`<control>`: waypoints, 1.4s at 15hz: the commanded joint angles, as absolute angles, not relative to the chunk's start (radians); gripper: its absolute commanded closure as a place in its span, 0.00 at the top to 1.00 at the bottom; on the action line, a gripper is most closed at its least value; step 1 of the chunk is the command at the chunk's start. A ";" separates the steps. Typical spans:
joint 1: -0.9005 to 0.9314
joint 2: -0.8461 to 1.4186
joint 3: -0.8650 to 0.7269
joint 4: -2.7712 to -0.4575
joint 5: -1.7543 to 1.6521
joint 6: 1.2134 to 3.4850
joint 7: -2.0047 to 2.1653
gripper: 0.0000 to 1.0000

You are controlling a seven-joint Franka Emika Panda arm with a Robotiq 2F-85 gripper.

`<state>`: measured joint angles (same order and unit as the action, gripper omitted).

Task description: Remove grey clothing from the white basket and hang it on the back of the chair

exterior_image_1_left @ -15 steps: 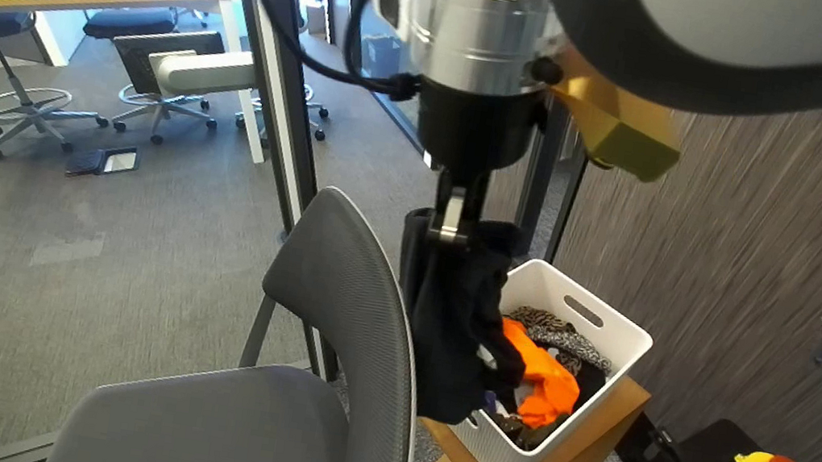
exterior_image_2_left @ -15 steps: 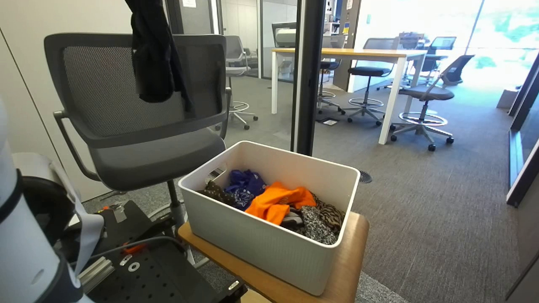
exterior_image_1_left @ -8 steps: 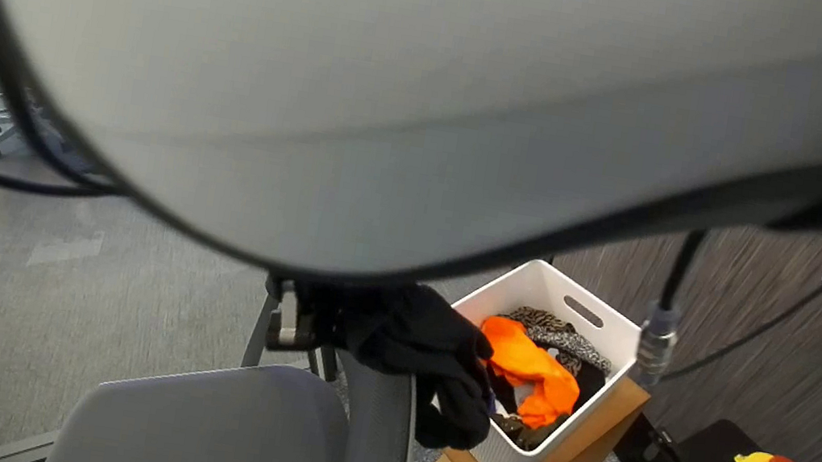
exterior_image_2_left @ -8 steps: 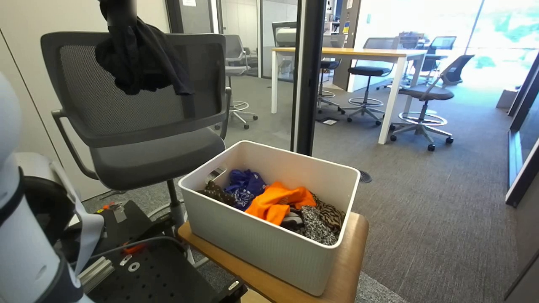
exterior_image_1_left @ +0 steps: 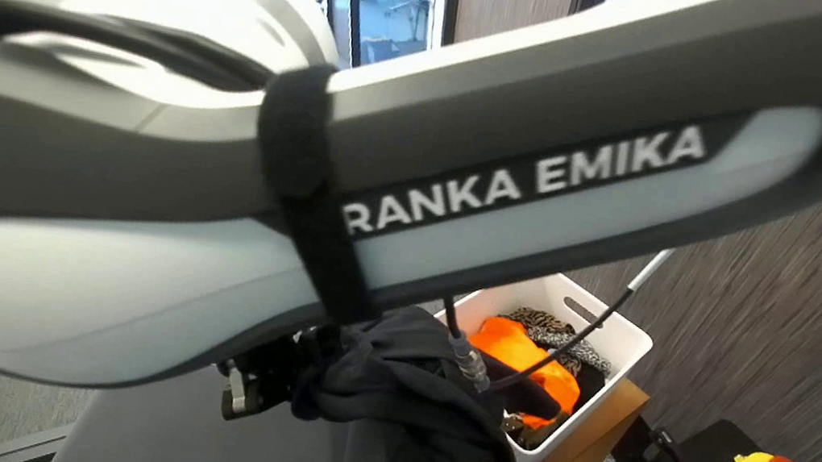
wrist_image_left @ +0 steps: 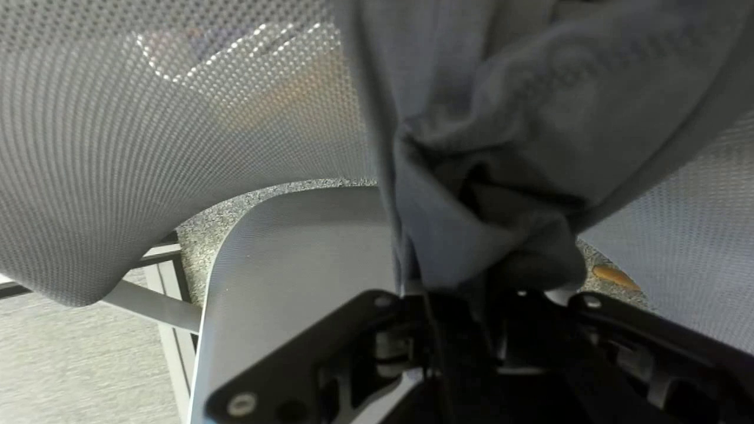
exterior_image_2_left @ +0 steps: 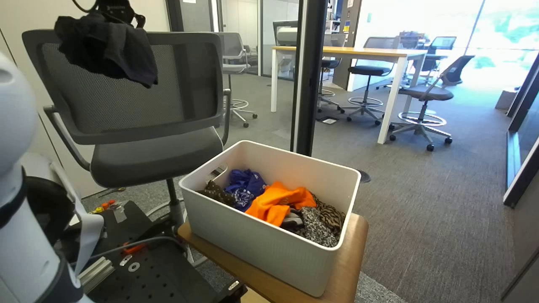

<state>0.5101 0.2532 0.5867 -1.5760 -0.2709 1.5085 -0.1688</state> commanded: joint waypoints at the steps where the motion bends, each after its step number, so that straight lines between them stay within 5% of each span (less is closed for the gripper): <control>1: 0.555 0.373 0.541 -1.448 -0.292 1.460 -0.234 0.11; 20: 0.546 0.372 0.443 -1.330 -0.243 1.436 -0.395 0.08; 21: 0.545 0.375 0.441 -1.318 -0.240 1.424 -0.400 0.33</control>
